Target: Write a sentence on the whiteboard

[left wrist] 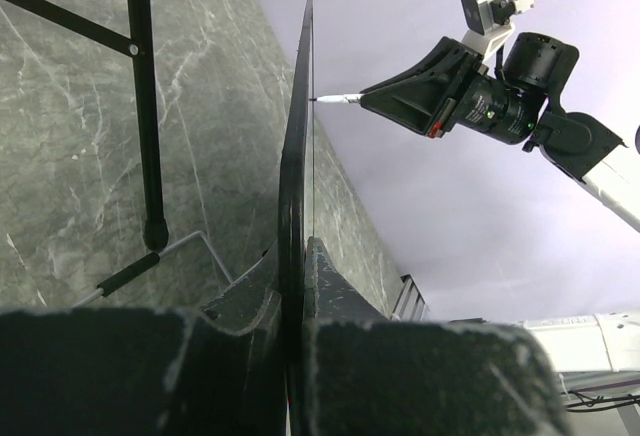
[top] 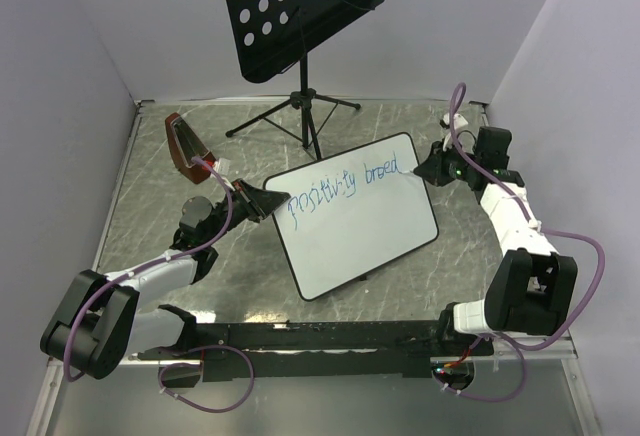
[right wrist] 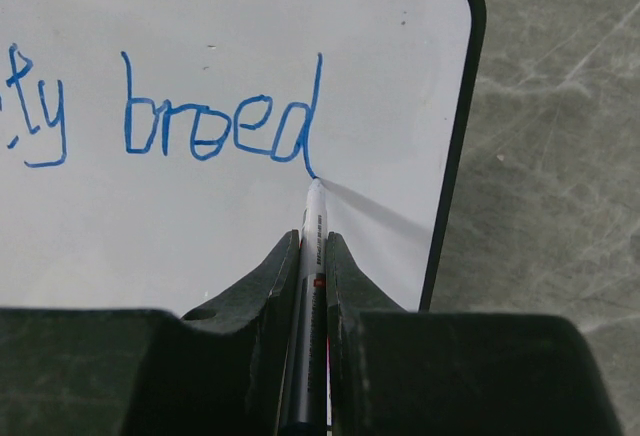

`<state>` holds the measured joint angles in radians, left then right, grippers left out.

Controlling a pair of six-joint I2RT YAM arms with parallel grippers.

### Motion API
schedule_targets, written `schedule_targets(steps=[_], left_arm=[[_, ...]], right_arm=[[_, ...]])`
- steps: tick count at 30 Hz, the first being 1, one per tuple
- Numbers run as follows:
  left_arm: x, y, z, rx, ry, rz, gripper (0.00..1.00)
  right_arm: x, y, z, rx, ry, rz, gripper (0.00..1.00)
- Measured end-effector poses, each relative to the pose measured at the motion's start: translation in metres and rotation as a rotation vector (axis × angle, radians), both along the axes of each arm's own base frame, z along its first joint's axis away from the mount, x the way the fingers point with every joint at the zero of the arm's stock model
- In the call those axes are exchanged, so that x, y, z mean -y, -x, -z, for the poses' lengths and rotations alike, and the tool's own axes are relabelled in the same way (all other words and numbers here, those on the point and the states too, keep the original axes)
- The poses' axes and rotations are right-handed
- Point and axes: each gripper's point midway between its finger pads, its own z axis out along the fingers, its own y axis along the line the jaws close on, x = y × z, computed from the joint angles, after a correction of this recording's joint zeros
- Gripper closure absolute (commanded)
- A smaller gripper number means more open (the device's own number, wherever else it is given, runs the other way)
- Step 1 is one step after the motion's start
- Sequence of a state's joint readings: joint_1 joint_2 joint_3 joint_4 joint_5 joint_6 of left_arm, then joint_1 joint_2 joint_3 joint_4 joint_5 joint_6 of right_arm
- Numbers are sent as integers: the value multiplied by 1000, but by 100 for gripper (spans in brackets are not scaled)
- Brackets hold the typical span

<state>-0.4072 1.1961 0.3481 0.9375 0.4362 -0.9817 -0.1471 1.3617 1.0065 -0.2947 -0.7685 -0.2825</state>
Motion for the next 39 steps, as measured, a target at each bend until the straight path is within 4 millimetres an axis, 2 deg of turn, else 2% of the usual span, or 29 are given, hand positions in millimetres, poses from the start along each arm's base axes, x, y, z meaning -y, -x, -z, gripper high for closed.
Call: schedule_targets(steps=[6,14,39], left_arm=[[0,0,-1,7,0,3,99],[1,1,-2,16,-4,6,99],[1,2,-2,23,-7,10,99]], right_arm=[[7,1,1,-11,-10,16,100],[0,4,-12,13,-52,-7,100],[3,-9,-30,109,-63,-12,100]])
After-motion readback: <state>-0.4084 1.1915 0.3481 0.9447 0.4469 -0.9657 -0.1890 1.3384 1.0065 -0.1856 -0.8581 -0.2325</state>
